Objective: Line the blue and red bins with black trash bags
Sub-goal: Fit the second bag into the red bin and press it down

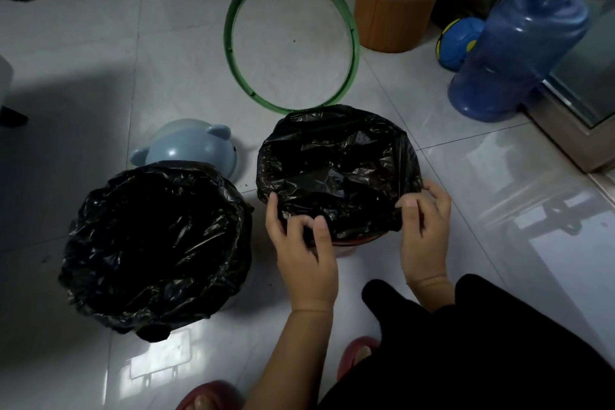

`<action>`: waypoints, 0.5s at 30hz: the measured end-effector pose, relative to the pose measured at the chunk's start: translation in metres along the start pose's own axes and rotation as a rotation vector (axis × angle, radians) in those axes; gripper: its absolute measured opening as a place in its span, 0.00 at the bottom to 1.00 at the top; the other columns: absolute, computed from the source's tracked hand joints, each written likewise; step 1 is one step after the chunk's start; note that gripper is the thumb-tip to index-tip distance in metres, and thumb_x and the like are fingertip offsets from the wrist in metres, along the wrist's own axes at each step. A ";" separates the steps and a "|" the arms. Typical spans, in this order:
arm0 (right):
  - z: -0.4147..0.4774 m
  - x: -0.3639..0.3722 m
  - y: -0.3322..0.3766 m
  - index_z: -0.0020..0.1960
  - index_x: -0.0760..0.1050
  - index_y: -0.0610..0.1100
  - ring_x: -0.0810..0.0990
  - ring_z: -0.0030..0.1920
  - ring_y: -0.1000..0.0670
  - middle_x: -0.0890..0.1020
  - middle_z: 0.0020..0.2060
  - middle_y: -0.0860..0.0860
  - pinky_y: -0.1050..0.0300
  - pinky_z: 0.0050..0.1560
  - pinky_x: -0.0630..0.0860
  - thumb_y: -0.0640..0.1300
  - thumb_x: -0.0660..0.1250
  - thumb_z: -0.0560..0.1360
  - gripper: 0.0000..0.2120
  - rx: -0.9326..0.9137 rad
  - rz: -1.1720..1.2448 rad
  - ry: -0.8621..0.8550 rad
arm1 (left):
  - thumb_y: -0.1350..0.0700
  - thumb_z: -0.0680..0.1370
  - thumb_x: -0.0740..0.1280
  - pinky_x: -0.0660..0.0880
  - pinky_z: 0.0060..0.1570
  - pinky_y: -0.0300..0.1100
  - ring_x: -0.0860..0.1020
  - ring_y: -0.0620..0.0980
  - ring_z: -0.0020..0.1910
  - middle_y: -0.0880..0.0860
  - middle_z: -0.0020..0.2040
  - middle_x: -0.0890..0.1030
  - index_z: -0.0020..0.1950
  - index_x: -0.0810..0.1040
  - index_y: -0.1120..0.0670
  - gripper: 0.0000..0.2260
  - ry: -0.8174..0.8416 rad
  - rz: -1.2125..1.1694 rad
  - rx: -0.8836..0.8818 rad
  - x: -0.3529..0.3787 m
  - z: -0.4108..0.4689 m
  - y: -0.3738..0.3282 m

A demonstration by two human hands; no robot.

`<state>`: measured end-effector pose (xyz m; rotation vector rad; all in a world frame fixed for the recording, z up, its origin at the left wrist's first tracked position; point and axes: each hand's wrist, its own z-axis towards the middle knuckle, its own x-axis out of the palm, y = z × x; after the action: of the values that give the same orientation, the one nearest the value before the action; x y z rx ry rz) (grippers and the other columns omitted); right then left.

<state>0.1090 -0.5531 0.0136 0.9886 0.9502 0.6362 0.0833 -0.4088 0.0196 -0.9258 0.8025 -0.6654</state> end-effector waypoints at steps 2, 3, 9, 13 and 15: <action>-0.001 -0.003 0.003 0.41 0.76 0.46 0.65 0.62 0.70 0.68 0.66 0.47 0.77 0.58 0.61 0.56 0.55 0.75 0.17 0.020 0.032 0.043 | 0.54 0.78 0.62 0.59 0.52 0.16 0.58 0.21 0.64 0.62 0.74 0.60 0.39 0.73 0.59 0.11 0.044 -0.032 -0.035 0.001 0.000 -0.003; -0.002 -0.004 0.004 0.41 0.76 0.47 0.63 0.64 0.71 0.66 0.67 0.49 0.77 0.59 0.60 0.56 0.55 0.76 0.17 0.023 0.039 0.071 | 0.52 0.77 0.63 0.58 0.54 0.17 0.58 0.22 0.65 0.59 0.75 0.59 0.40 0.74 0.57 0.10 0.083 -0.050 -0.054 0.001 -0.001 -0.003; -0.007 -0.012 0.006 0.41 0.74 0.55 0.61 0.66 0.70 0.64 0.70 0.47 0.77 0.60 0.60 0.57 0.55 0.76 0.12 -0.006 0.004 0.145 | 0.45 0.74 0.69 0.59 0.68 0.34 0.57 0.45 0.75 0.47 0.78 0.53 0.51 0.77 0.50 0.11 0.260 -0.033 -0.035 -0.007 -0.016 0.004; -0.012 -0.010 0.002 0.39 0.73 0.54 0.69 0.67 0.52 0.65 0.67 0.52 0.52 0.67 0.69 0.50 0.67 0.75 0.06 0.065 0.087 0.144 | 0.57 0.73 0.72 0.62 0.70 0.42 0.58 0.49 0.75 0.55 0.76 0.59 0.55 0.82 0.54 0.11 0.202 -0.010 0.018 -0.006 -0.022 0.004; -0.014 -0.010 -0.002 0.40 0.72 0.51 0.70 0.66 0.47 0.65 0.65 0.51 0.44 0.67 0.69 0.45 0.70 0.73 0.07 0.098 0.099 0.138 | 0.62 0.72 0.73 0.65 0.69 0.48 0.64 0.54 0.73 0.59 0.73 0.65 0.53 0.84 0.56 0.10 0.144 0.028 0.042 -0.005 -0.023 0.004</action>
<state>0.0920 -0.5563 0.0123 1.0949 1.0674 0.7543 0.0625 -0.4130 0.0093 -0.8334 0.9247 -0.7278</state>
